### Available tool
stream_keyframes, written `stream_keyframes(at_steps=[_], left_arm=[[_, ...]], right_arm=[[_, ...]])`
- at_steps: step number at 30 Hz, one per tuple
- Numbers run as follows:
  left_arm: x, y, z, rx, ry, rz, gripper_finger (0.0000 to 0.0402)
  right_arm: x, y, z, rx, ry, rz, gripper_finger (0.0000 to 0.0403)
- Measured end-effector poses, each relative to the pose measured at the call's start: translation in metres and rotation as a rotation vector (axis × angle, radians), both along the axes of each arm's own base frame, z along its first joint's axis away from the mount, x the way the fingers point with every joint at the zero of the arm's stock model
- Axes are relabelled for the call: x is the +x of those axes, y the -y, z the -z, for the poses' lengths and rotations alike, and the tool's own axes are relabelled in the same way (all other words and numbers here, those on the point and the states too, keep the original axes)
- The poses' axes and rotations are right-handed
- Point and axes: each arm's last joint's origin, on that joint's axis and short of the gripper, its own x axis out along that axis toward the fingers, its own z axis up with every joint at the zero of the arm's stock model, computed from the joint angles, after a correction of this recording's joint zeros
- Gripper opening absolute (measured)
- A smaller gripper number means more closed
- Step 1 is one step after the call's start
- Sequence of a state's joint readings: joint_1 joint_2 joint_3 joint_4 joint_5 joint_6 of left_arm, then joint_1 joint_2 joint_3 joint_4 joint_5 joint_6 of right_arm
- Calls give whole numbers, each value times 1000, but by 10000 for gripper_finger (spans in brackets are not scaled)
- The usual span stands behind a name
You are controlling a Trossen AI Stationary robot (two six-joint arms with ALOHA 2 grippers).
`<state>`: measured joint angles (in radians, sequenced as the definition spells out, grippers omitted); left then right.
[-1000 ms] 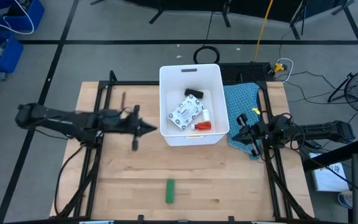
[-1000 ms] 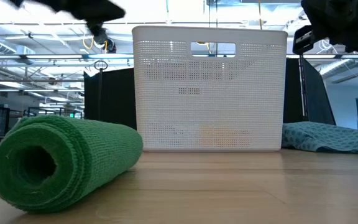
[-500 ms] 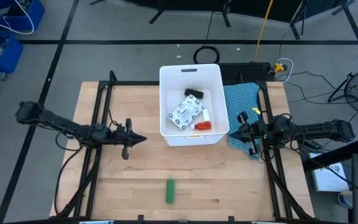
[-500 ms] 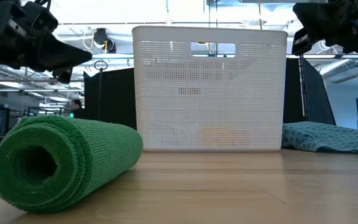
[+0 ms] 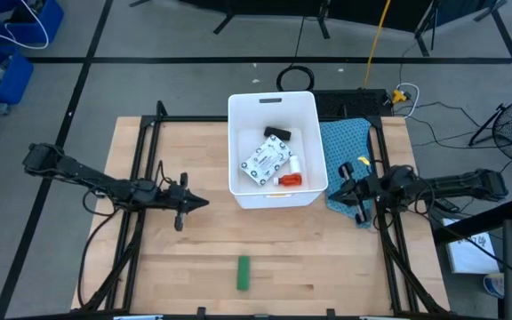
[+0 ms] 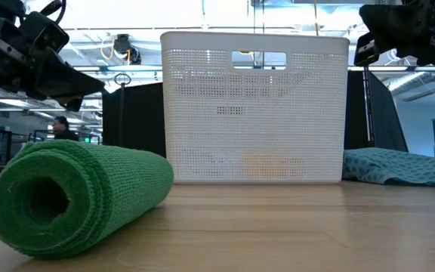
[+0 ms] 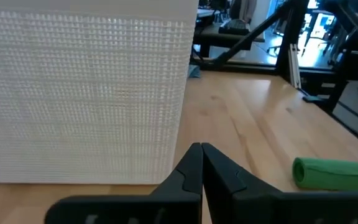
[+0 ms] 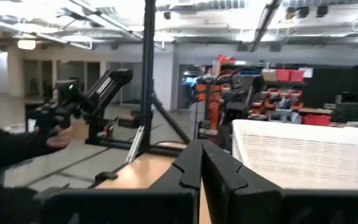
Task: Pick & place medical supplies in basket/bin
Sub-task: Put the green bandage into the white bin
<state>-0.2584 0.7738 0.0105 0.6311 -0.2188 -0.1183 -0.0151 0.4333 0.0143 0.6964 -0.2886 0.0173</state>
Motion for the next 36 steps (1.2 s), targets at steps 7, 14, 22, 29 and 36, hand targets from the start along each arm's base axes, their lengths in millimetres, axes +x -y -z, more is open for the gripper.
stream_keyframes(at_steps=[7, 14, 22, 29, 36], left_arm=[[0, 0, -1, -18, 7, -2, 29], [0, 0, -1, -21, 8, -4, 41], [0, 0, -1, -67, 3, -9, 42], [0, 0, 0, -93, -5, -12, 42], [0, 0, 0, -67, -7, -9, 42]], right_arm=[[7, -13, 2, -14, -58, 11, 0], [44, -59, -45, -175, -150, -8, 0], [118, -122, -79, -344, -409, -64, 25], [195, -142, -94, -423, -643, -160, 107], [250, -144, -90, -476, -648, -373, 222]])
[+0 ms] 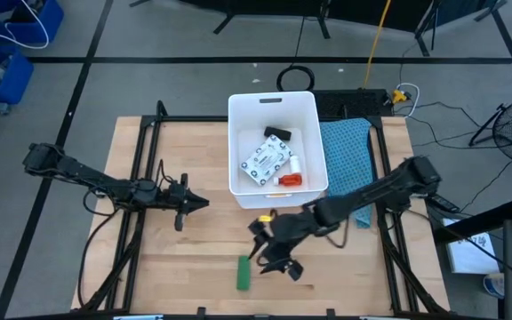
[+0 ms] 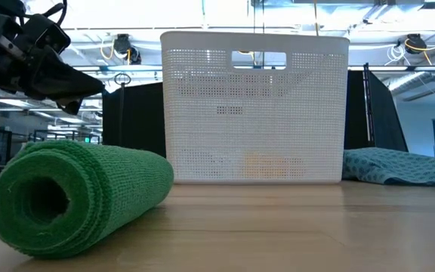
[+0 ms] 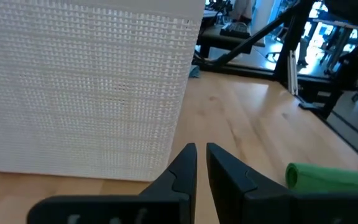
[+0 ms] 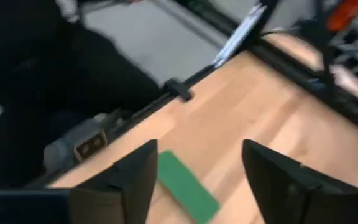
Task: Pick & place medical supplies in basket/bin
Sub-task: Put the green bandage into the white bin
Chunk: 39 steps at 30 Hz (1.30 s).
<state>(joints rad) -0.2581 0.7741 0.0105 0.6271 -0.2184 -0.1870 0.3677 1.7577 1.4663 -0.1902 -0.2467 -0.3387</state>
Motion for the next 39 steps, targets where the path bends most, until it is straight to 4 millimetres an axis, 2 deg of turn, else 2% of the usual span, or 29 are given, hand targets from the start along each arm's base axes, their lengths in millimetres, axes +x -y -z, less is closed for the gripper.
stream_keyframes(at_steps=[4, 7, 11, 19, 24, 29, 39], left_arm=[[0, 0, 1, 30, -14, 4, 42], [0, 0, 2, 33, -21, 4, 42], [0, 0, 2, 52, -23, 6, 42], [0, 0, 2, 84, -22, 10, 42], [0, 0, 2, 83, -22, 3, 42], [0, 0, 2, 83, -21, 0, 42], [0, -1, 2, 134, -21, 1, 42]], right_arm=[[16, 5, 30, -83, -28, -73, 253], [25, 7, 49, -137, -22, -127, 258], [37, 9, 69, -126, 0, -212, 258], [49, 15, 95, -173, 54, -309, 258], [60, 23, 104, -121, 97, -335, 258], [67, 31, 125, -96, 75, -348, 258], [79, 27, 150, -30, 9, -417, 258]])
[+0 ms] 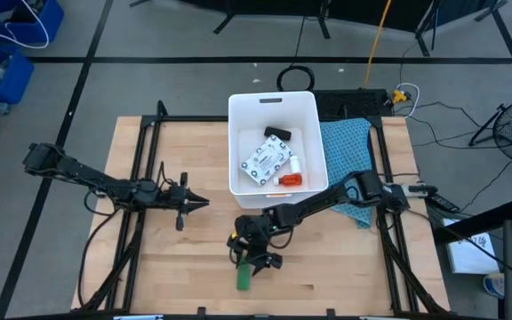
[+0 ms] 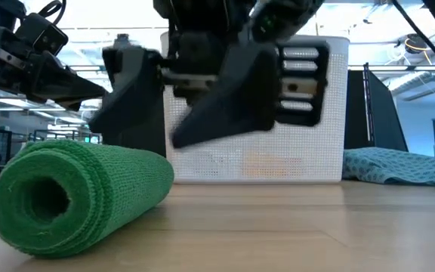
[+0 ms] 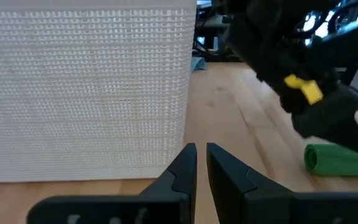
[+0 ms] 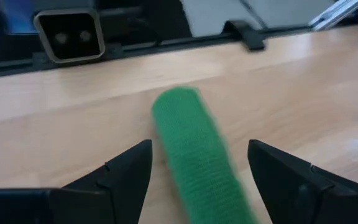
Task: Pick & place medical supplies in basket/bin
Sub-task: Put the green bandage into the white bin
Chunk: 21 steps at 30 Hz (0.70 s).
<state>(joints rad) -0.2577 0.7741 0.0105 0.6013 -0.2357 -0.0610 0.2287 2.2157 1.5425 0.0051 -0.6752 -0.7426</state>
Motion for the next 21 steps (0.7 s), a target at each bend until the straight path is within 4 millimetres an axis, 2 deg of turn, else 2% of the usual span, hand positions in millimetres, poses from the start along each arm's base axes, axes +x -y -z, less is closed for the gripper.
stream_keyframes(at_steps=[5, 10, 21], left_arm=[[0, -1, 0, 14, 2, -9, 42], [1, -5, 0, 14, 1, -35, 42], [1, -7, 0, 5, 0, -44, 42]], right_arm=[[3, 3, 21, 7, -45, 3, 252], [5, 10, 31, 55, -96, 12, 228], [3, 12, 34, 45, -141, 16, 126]])
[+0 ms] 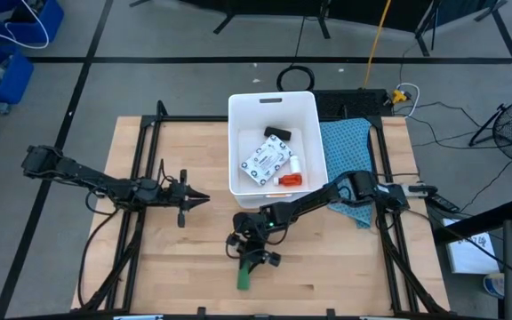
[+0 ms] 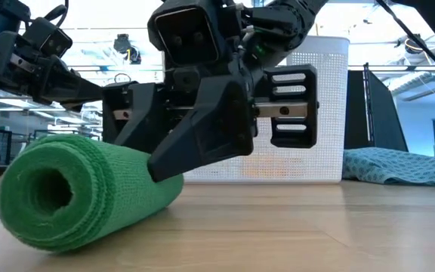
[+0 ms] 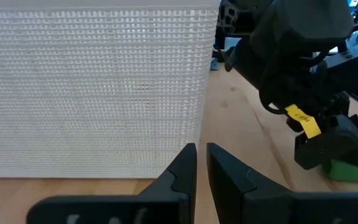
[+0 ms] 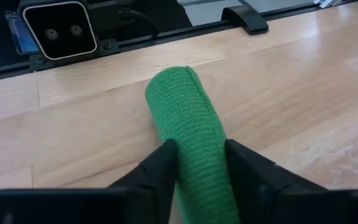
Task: Pick & place medical supplies in basket/bin
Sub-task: Put the green bandage into the white bin
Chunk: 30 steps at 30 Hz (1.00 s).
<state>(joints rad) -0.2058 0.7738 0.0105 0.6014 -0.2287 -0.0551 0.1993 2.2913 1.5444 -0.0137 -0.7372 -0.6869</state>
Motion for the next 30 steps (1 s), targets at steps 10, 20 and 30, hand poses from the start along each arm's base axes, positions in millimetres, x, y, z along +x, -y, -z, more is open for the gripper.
stream_keyframes(at_steps=[10, 20, 30], left_arm=[[0, 0, 0, -7, 0, -1, 42], [0, 0, 1, -14, -8, 8, 42], [0, 1, 1, -45, -13, 11, 42]], right_arm=[[-2, 0, -9, -14, 10, -5, 32], [-18, 11, -83, -85, 50, 112, 31], [-63, 15, -199, -118, 214, 339, 30]])
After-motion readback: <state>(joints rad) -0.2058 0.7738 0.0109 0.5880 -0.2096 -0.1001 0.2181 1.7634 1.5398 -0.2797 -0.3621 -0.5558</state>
